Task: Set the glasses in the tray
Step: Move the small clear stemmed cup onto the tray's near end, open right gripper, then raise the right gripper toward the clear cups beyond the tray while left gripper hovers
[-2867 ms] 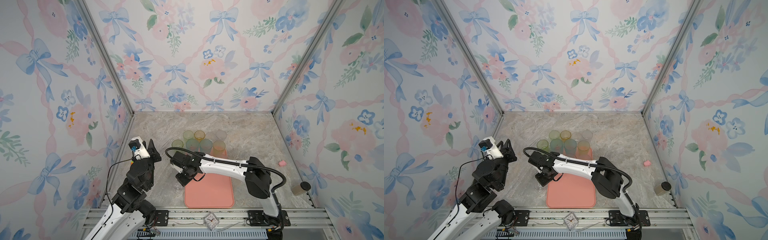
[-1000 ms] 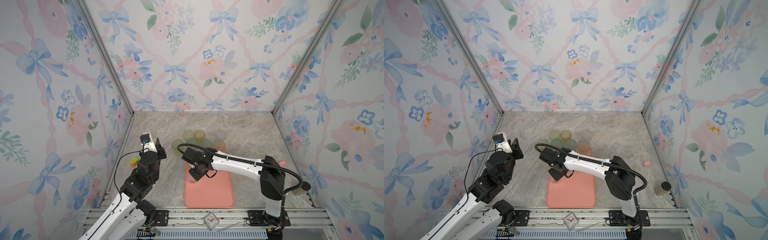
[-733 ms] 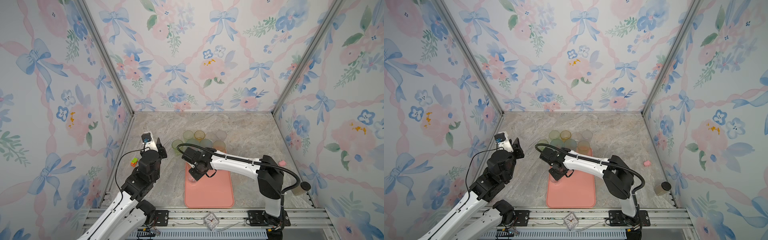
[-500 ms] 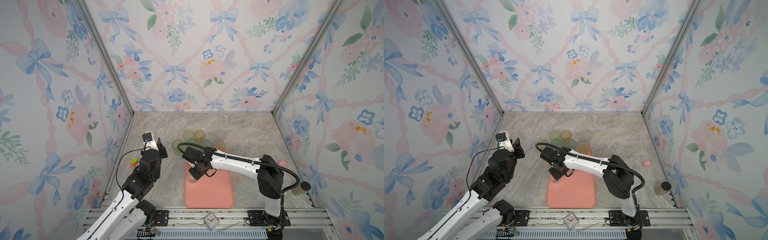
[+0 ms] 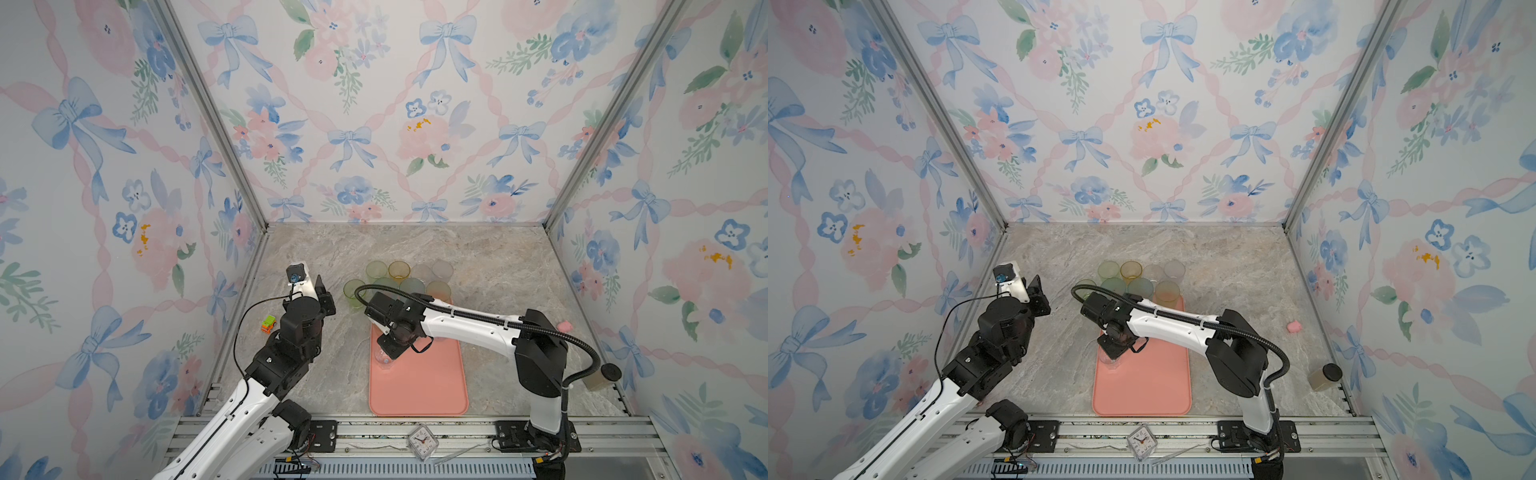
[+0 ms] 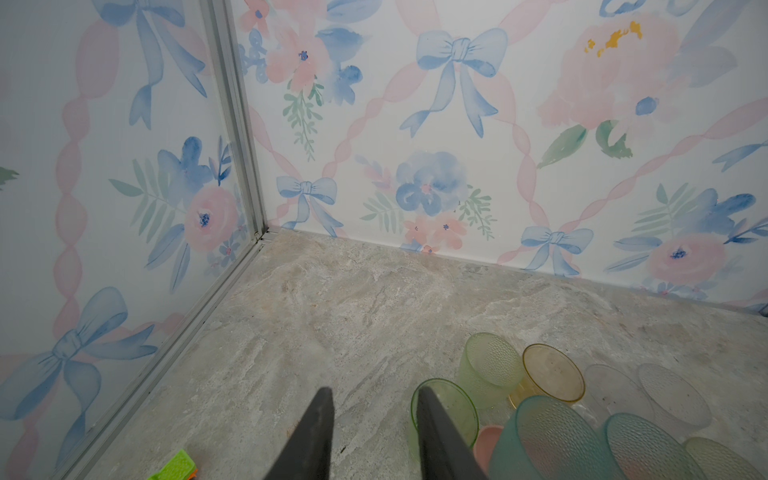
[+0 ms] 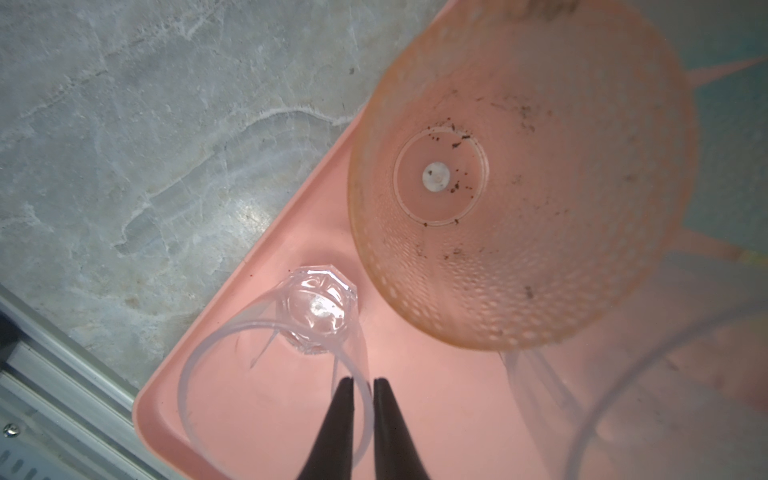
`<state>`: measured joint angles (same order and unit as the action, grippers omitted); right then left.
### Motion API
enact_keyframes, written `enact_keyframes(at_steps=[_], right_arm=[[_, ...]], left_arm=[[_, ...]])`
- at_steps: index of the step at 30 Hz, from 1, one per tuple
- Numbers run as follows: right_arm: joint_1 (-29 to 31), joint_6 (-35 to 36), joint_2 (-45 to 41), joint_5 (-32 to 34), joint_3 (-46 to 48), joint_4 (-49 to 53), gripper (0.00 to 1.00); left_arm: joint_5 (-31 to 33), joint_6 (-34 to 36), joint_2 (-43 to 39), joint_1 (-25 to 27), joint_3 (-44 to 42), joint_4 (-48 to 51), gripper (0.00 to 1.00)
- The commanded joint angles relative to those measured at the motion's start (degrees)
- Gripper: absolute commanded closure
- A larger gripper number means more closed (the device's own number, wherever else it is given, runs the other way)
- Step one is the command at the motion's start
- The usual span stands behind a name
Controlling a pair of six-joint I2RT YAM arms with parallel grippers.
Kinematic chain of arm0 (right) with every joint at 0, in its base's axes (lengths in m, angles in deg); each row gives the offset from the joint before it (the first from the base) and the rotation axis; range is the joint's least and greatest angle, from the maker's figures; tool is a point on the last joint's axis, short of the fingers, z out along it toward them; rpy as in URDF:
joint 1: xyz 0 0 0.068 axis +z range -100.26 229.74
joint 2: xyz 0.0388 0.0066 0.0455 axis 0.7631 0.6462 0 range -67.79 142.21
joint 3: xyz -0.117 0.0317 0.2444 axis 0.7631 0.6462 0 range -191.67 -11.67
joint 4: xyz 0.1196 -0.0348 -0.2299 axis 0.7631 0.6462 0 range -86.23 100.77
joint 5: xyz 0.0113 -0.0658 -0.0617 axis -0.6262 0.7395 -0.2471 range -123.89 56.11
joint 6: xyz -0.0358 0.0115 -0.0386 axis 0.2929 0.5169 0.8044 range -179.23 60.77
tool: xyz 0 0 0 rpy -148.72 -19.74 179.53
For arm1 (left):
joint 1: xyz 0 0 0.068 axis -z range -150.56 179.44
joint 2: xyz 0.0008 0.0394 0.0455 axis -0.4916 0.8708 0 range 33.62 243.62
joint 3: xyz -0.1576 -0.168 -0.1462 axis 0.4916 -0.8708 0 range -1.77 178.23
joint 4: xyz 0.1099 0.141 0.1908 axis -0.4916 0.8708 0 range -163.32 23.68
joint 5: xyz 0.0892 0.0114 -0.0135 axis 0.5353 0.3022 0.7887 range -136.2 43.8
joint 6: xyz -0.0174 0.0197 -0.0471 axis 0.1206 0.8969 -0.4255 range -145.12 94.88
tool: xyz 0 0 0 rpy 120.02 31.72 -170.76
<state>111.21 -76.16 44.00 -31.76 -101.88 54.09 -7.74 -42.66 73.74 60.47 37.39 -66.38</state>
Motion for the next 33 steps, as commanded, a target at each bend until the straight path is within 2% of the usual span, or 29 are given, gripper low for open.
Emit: enact_keyframes(at_steps=[1,10,14,22,28,33], right_arm=[[-0.57,0.01,0.62,-0.54,-0.93,-0.06,0.84],[-0.75,-0.2,-1.4,-1.19,-0.21,-0.68,0.78],[-1.89,-0.31,-4.94,-4.04,1.22,-2.49,0.76],[-6.49,0.06,-15.05,-5.21,5.53,-4.16,0.73],[-14.19,1.29,-24.51,-2.2,9.1,-3.88,0.69],[-25.04,2.14,-27.89,1.07,10.76,-4.65,0.66]], left_arm=[[-0.58,0.75,0.06,-0.43,1.54,-0.39,0.64],[-1.28,0.67,1.0,-0.43,1.79,-0.23,0.65],[-1.59,0.67,2.71,-0.48,2.57,0.74,0.64],[-5.37,0.14,8.68,-1.92,6.18,3.84,0.65],[-13.08,-1.12,14.68,-4.9,8.19,4.81,0.65],[-22.32,-2.15,22.98,-9.76,10.83,6.34,0.65]])
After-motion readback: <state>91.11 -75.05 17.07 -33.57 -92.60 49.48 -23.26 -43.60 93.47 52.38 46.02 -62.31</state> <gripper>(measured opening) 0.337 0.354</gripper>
